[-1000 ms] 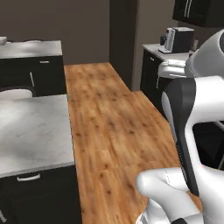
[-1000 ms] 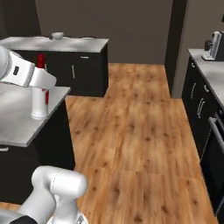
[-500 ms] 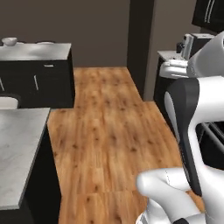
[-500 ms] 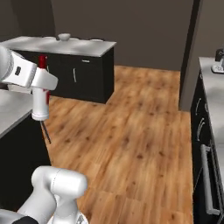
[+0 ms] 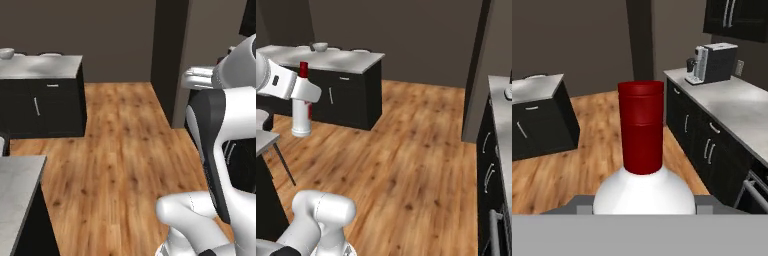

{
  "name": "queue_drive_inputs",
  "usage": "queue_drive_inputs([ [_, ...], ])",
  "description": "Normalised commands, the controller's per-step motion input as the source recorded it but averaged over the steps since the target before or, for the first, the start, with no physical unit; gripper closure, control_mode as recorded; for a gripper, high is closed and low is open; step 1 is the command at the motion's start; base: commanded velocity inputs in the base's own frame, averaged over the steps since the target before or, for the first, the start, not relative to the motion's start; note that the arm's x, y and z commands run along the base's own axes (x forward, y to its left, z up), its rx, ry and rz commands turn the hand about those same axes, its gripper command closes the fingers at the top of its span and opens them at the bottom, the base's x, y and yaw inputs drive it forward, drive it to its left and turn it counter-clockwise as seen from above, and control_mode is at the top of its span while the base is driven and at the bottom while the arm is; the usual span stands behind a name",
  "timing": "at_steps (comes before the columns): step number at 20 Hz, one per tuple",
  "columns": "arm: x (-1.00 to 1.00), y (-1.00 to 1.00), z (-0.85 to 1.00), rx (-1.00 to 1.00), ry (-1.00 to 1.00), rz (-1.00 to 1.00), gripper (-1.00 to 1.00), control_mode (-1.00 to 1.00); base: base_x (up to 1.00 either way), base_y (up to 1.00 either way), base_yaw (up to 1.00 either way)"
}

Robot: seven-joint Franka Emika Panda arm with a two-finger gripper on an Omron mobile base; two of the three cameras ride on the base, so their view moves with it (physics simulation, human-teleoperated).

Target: There is a bowl on the dining counter. Grab a lemon wedge from the fridge and place it in the bowl. Then get the liquor bottle and glass cup from the cabinet and place them next to the bowl.

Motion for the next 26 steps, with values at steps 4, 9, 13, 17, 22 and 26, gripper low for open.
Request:
queue_drive_inputs([
  [4, 0.0, 0.0, 0.0, 0.0, 0.0, 0.0, 1.0, 1.0, 1.0, -0.16, 0.0],
  [9, 0.0, 0.0, 0.0, 0.0, 0.0, 0.0, 1.0, 1.0, 1.0, -0.16, 0.0],
  [13, 0.0, 0.0, 0.0, 0.0, 0.0, 0.0, 1.0, 1.0, 1.0, -0.1, 0.0],
  [17, 0.0, 0.0, 0.0, 0.0, 0.0, 0.0, 1.0, 1.0, 1.0, 0.0, 0.0],
  [22, 0.0, 0.0, 0.0, 0.0, 0.0, 0.0, 1.0, 1.0, 1.0, 0.0, 0.0],
  [26, 0.0, 0.0, 0.0, 0.0, 0.0, 0.0, 1.0, 1.0, 1.0, 0.0, 0.0],
])
